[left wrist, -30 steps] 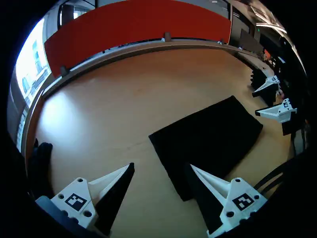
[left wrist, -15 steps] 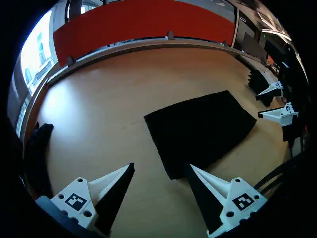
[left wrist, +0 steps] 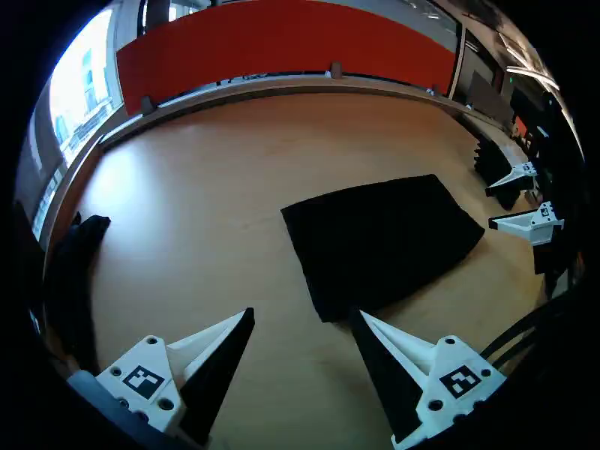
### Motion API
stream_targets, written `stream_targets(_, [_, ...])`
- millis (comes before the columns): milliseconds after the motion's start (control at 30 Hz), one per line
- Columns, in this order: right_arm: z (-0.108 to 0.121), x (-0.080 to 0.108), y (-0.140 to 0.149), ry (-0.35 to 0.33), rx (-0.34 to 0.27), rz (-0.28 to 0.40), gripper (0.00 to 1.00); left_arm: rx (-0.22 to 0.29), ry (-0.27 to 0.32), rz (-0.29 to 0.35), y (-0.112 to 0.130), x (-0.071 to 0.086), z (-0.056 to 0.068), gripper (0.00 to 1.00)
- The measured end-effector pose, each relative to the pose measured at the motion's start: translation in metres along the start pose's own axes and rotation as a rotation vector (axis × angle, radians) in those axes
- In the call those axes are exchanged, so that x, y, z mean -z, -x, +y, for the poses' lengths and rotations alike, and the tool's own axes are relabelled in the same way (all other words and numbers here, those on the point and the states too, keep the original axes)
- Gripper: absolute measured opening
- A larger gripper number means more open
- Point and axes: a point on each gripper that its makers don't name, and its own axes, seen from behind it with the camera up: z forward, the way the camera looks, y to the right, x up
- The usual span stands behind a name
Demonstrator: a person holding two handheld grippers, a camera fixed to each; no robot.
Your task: Fold towel
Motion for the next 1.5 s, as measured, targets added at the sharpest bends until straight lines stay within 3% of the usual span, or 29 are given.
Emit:
stream_targets(467, [-0.004, -0.007, 0.002, -0.047, 0.062, -0.019, 1.0, 0.106, -0.056, 0.005, 0.023, 0.019, -0.012, 0.93])
stream_targets(967, [-0.007, -0.015, 0.019, -0.07, 0.09, -0.047, 0.99, 0.15, -0.079, 0.008, 0.031, 0.032, -0.021, 0.93])
stream_targets(1267, [-0.006, -0.017, 0.039, -0.091, 0.08, -0.082, 0.71, 0.162, -0.089, 0.0, 0.039, 0.04, -0.028, 0.94])
stream_targets(1500, [-0.006, -0.017, 0.042, -0.107, 0.098, -0.099, 0.54, 0.167, -0.095, -0.004, 0.042, 0.042, -0.032, 0.93])
